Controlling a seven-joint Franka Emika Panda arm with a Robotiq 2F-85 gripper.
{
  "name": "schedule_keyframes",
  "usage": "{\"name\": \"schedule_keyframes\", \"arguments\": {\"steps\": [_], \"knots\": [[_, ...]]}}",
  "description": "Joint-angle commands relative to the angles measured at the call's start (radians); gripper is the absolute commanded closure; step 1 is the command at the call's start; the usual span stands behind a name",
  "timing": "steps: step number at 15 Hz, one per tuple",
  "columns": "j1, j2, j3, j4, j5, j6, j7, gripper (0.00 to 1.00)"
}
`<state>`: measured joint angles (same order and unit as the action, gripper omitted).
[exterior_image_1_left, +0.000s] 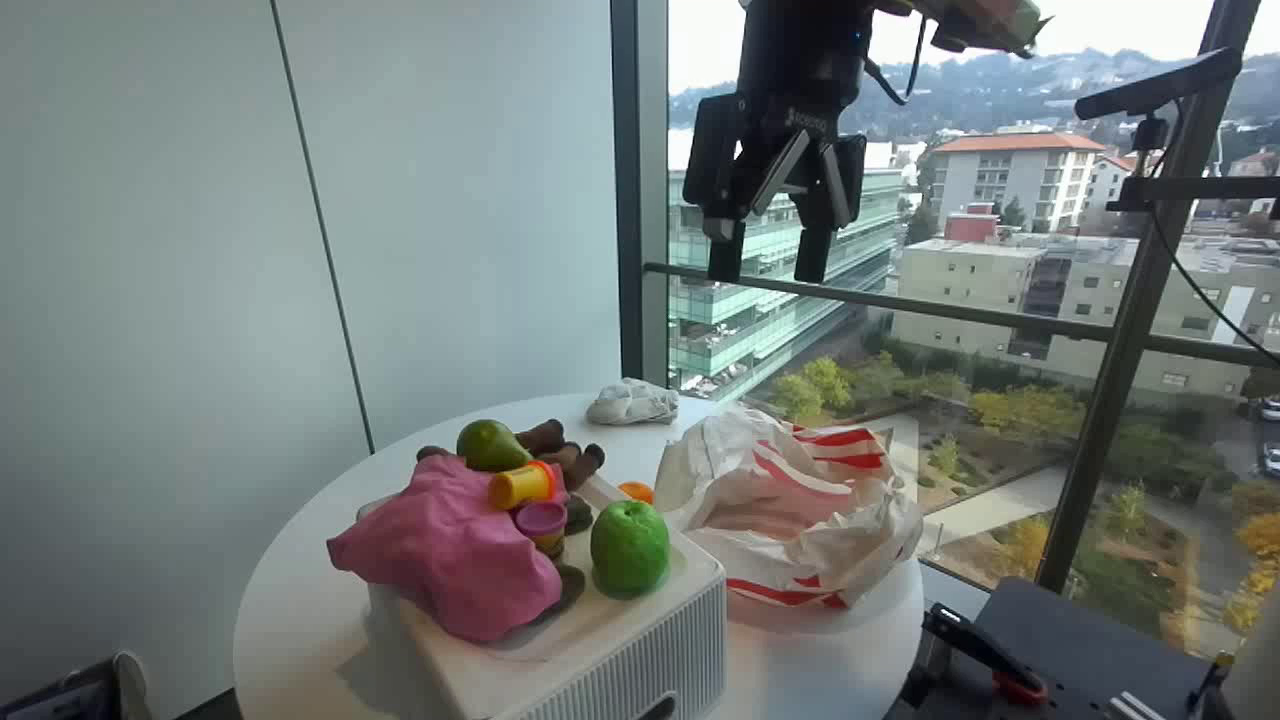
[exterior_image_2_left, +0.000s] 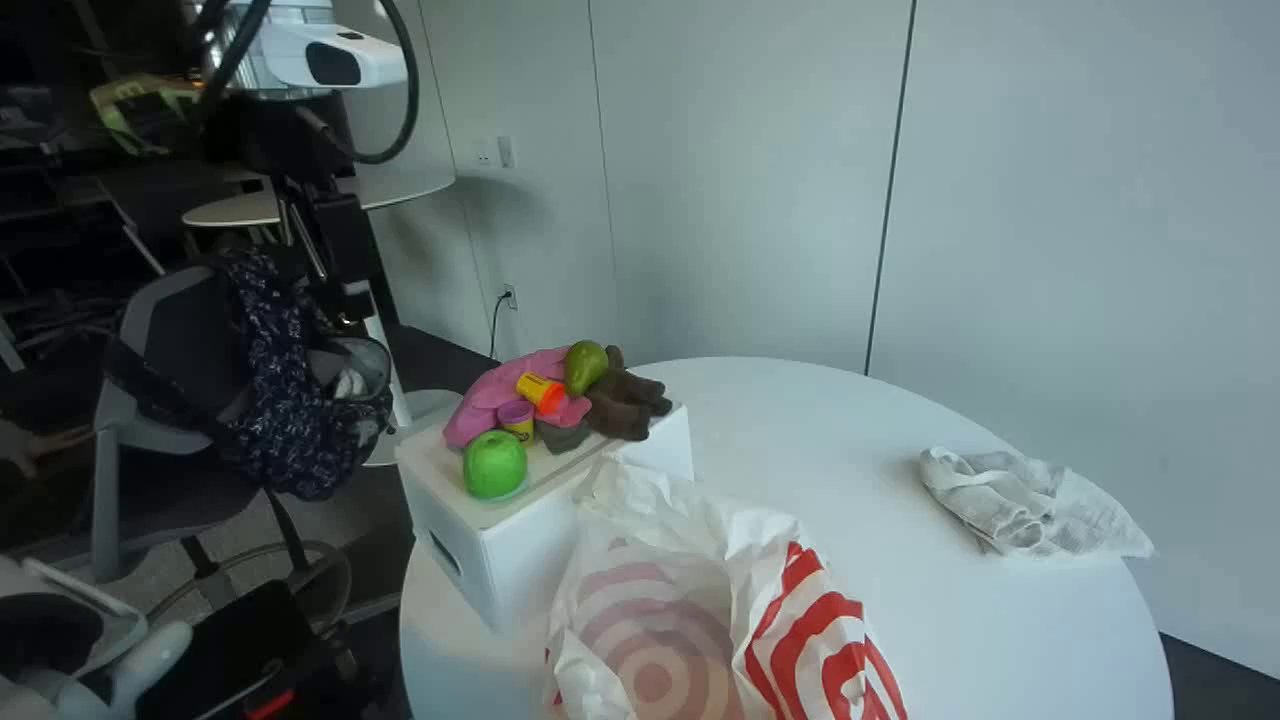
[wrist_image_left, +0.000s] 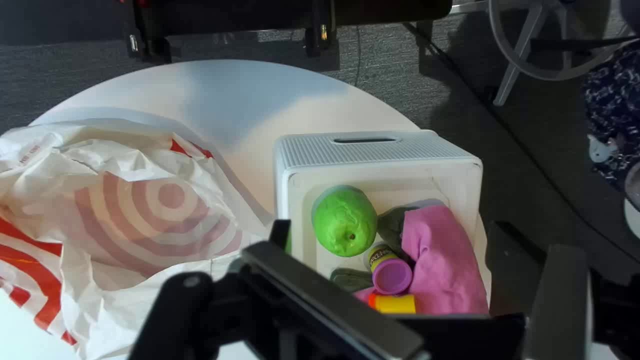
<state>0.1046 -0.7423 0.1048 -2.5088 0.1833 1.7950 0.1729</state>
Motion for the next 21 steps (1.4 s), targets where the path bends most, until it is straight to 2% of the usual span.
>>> {"name": "schedule_keyframes", "arguments": {"steps": [1, 6, 9, 11, 18, 21], "knots": [[-0.01, 0.0, 0.007, 0.007, 0.005, -0.004, -0.006, 0.0], [-0.011, -0.005, 0.007, 0.017, 0.005, -0.004, -0.006, 0.0], [-0.02, 0.051, 0.009, -0.01, 0.019, 0.034, 0.013, 0.0], [-0.021, 0.1, 0.015, -0.039, 0.026, 0.107, 0.015, 0.0], [0.005, 0.354, 0.06, -0.11, 0.013, 0.469, 0.045, 0.0], [0.023, 0.45, 0.071, -0.106, 0.012, 0.562, 0.038, 0.0]]}}
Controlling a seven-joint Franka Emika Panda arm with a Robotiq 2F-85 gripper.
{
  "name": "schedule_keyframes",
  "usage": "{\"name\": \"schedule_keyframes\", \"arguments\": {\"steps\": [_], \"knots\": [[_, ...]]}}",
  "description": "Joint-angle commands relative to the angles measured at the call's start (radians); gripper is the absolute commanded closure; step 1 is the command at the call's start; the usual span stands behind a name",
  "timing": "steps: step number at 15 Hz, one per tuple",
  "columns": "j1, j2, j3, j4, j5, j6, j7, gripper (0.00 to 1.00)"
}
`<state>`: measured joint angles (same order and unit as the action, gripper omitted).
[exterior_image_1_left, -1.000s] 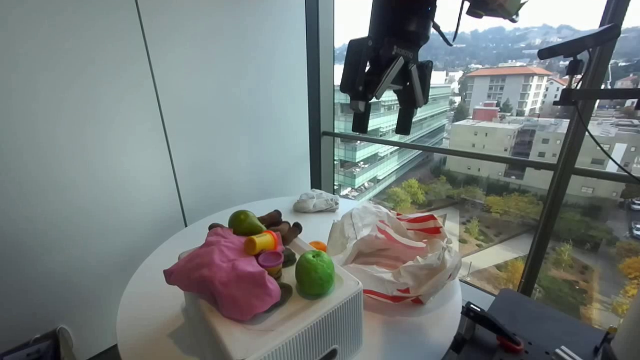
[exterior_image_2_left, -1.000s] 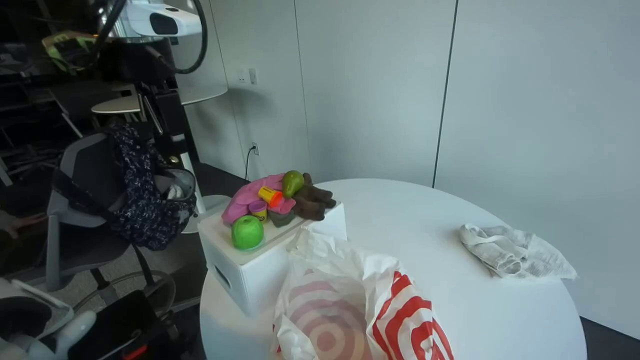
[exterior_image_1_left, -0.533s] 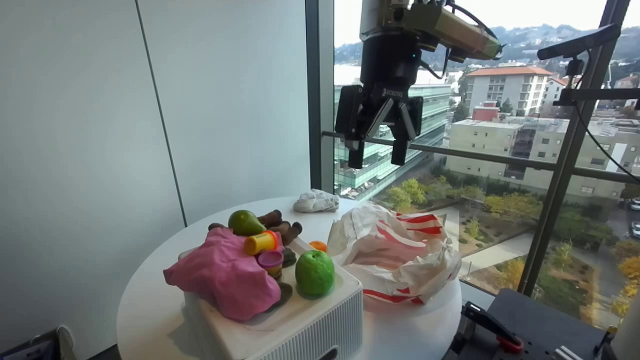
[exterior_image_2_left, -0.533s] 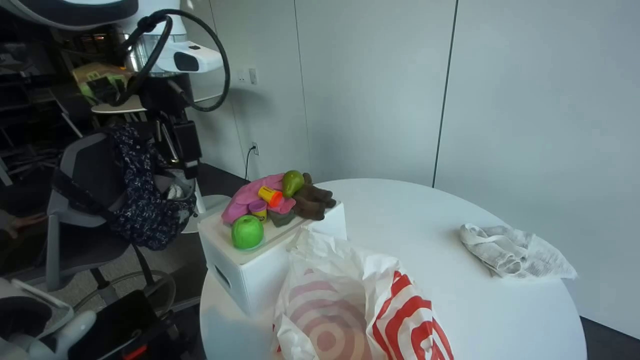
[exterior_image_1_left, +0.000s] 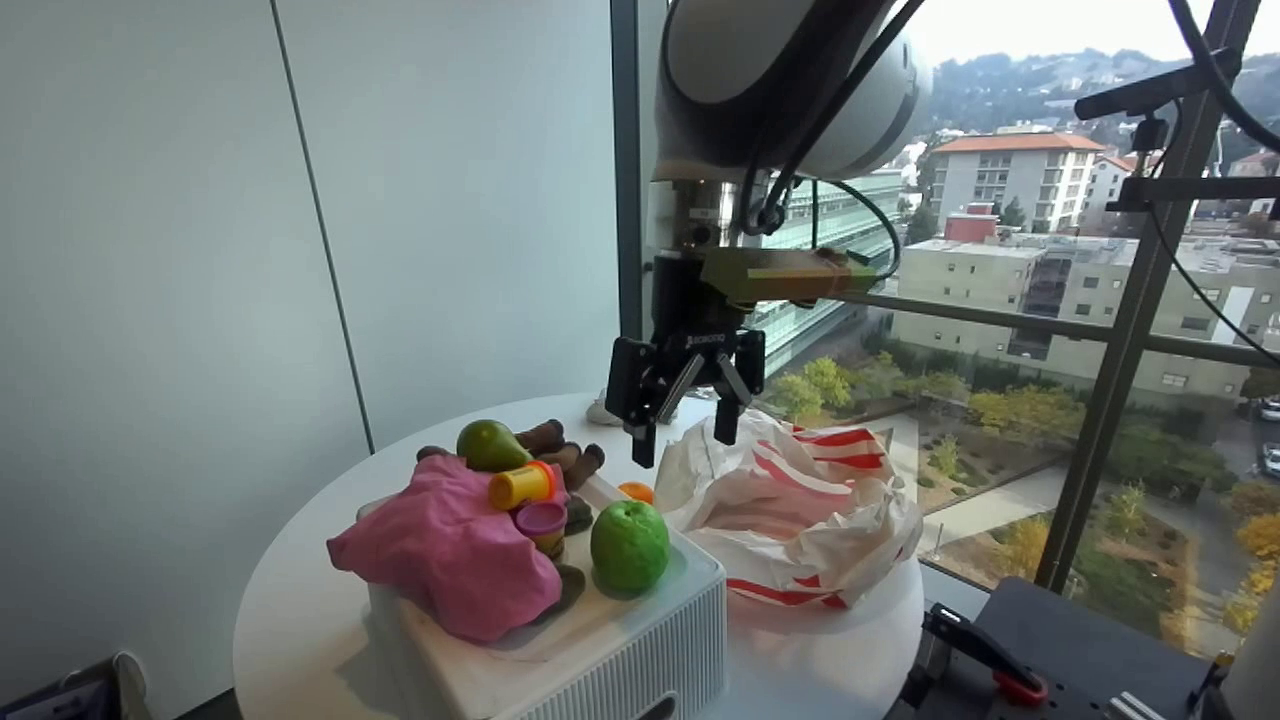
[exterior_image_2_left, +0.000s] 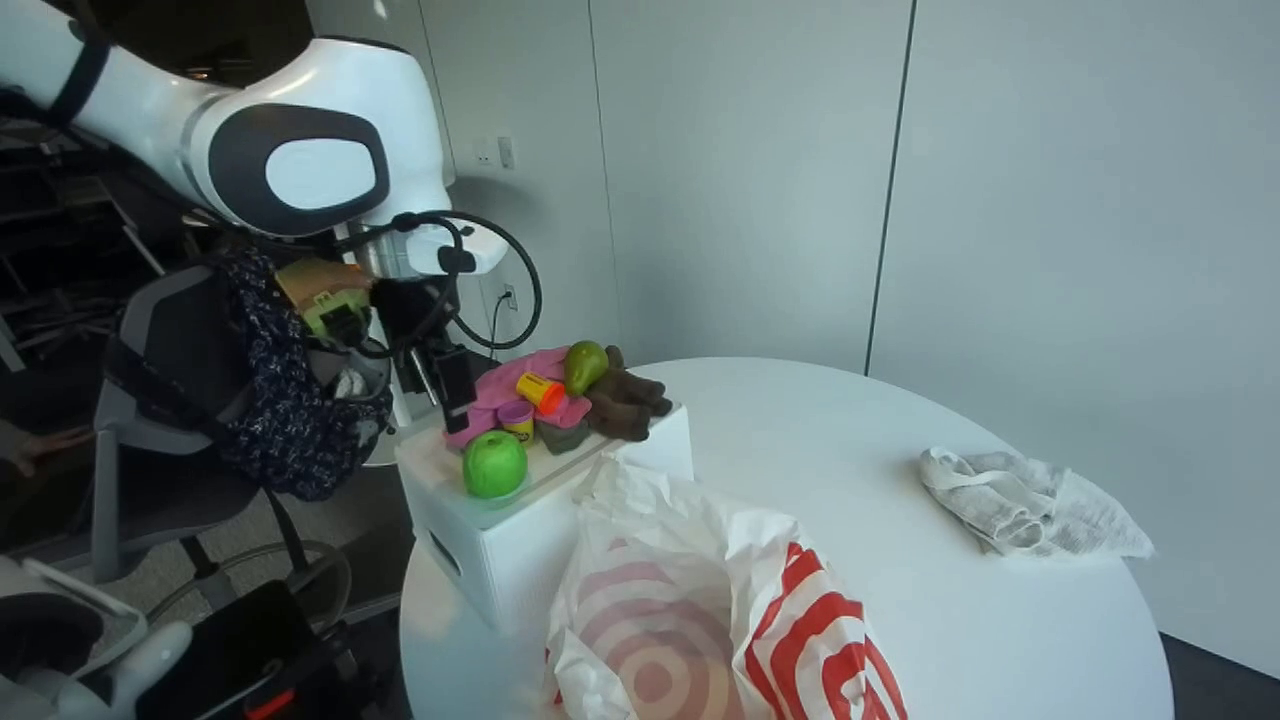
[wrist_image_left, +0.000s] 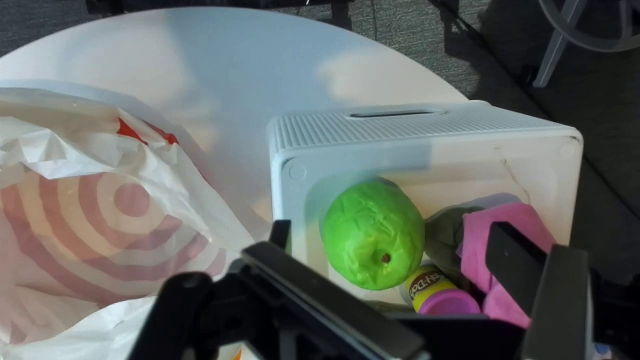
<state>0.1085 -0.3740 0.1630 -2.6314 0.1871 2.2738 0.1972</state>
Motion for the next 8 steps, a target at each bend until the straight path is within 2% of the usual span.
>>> {"name": "schedule_keyframes", "arguments": {"steps": [1, 8], "knots": [[0.025, 0.111, 0.014, 0.021, 0.005, 0.105, 0.01, 0.0], [0.022, 0.273, 0.039, 0.064, -0.139, 0.185, 0.084, 0.0]]}}
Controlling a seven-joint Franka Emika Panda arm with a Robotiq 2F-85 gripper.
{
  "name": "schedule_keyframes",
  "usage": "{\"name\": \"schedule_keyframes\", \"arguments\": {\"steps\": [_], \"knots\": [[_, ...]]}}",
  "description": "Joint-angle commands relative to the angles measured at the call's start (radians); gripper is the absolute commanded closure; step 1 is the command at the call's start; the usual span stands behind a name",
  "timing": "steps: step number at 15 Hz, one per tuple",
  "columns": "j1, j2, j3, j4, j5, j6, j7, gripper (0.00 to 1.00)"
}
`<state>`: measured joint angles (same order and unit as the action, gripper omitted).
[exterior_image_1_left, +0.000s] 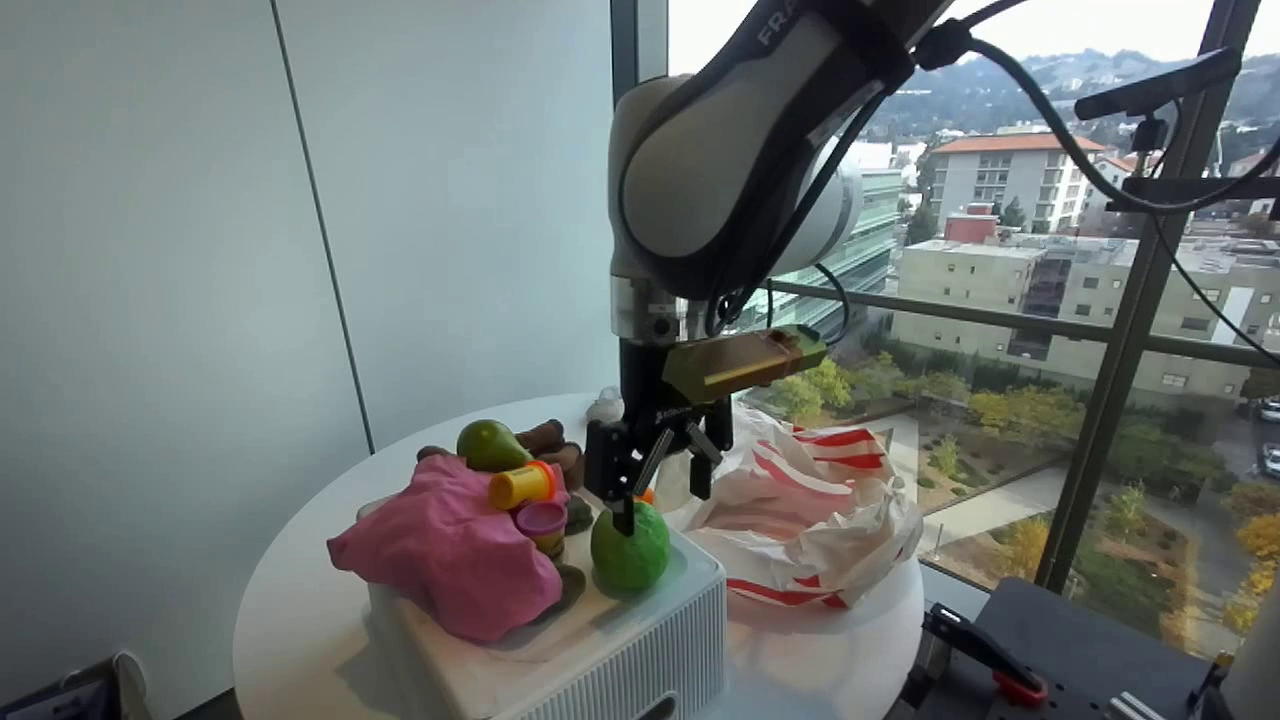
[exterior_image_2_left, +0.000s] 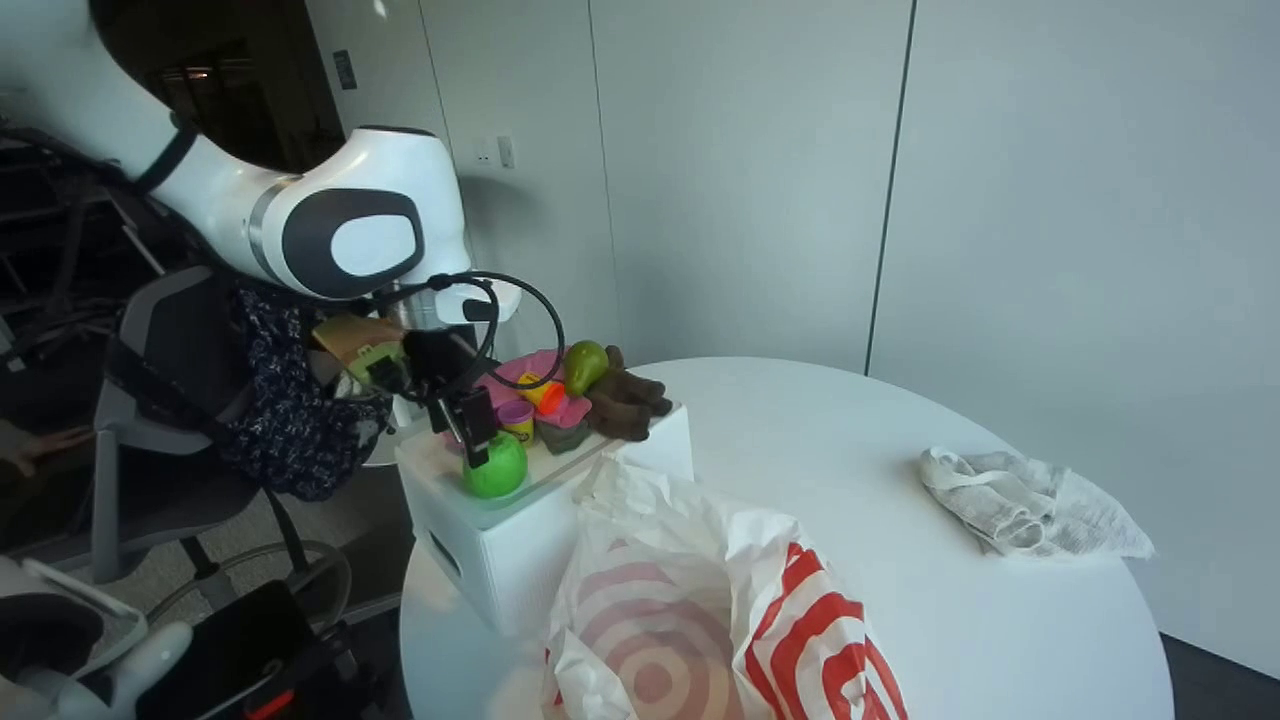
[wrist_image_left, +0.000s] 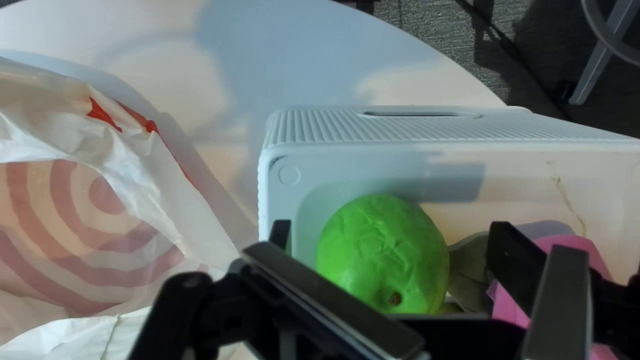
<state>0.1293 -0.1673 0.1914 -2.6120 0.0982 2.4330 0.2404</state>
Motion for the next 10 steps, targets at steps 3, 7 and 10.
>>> {"name": "schedule_keyframes", "arguments": {"steps": [3, 7, 10], "knots": [[0.002, 0.131, 0.006, 0.08, -0.102, 0.041, 0.08, 0.0], [0.01, 0.217, -0.005, 0.129, -0.163, 0.051, 0.105, 0.0], [0.02, 0.263, -0.016, 0.163, -0.212, 0.047, 0.123, 0.27]]}}
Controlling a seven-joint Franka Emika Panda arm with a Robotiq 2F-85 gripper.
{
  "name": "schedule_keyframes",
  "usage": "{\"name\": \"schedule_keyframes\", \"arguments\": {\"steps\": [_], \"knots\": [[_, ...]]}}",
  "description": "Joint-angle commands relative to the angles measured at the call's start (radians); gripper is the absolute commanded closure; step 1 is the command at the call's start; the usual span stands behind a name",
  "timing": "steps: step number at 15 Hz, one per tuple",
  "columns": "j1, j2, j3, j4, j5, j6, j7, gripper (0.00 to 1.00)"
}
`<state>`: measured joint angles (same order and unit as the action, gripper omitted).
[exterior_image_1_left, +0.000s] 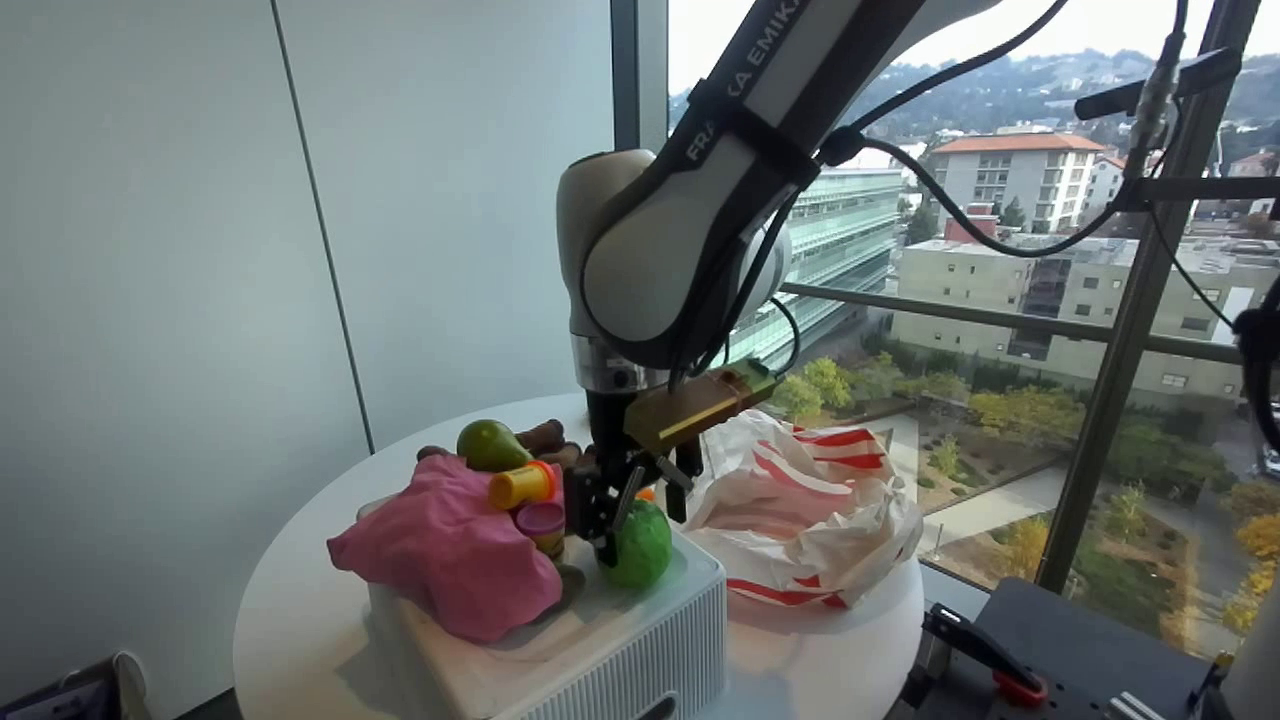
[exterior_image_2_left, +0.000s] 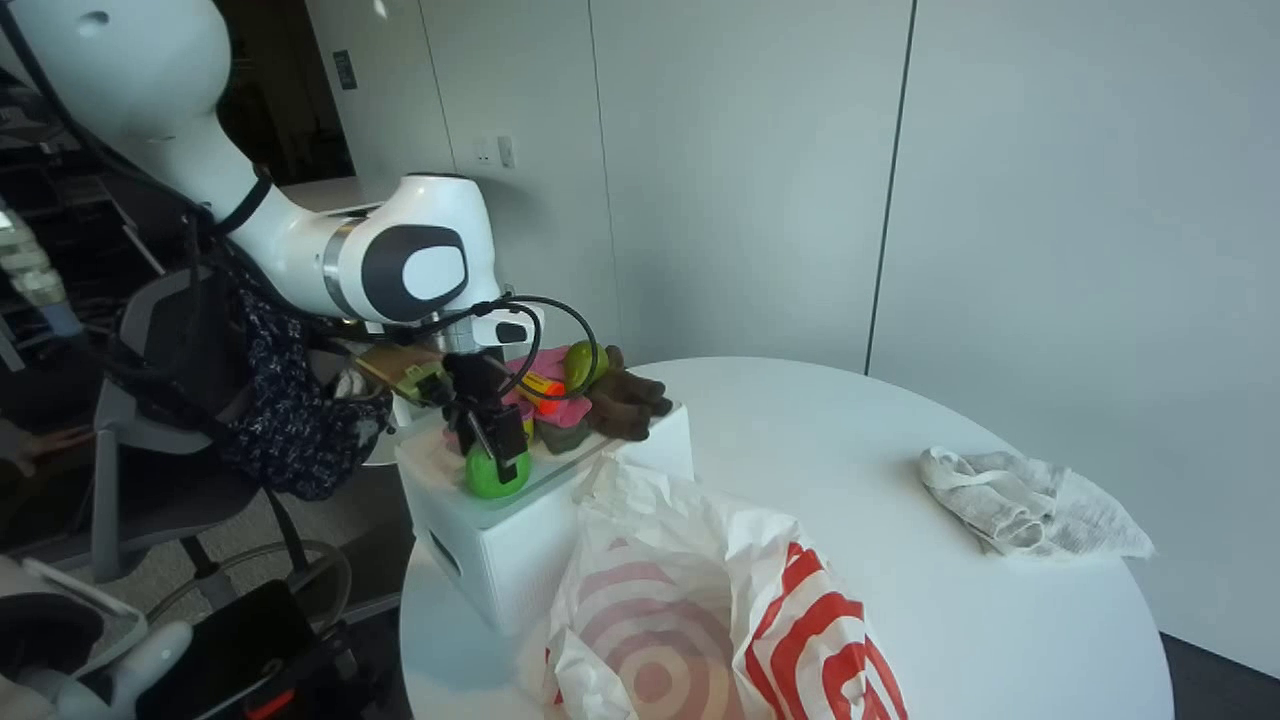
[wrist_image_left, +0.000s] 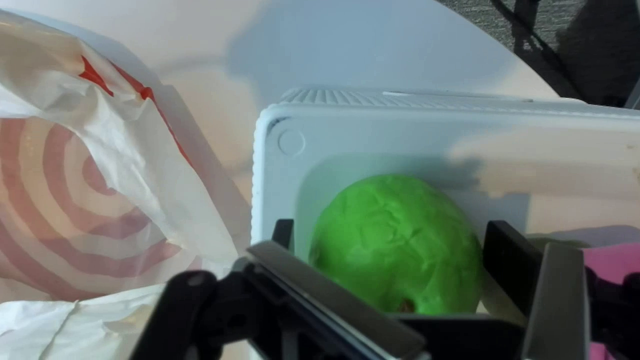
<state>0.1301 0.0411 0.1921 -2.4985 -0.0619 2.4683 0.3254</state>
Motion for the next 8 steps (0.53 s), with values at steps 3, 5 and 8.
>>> {"name": "schedule_keyframes", "arguments": {"steps": [3, 5, 8], "knots": [[0.023, 0.059, -0.023, 0.064, -0.037, -0.014, 0.026, 0.36], [0.016, 0.015, -0.026, 0.055, 0.0, -0.046, 0.007, 0.41], [0.002, -0.065, -0.042, 0.024, 0.041, -0.079, 0.009, 0.41]]}}
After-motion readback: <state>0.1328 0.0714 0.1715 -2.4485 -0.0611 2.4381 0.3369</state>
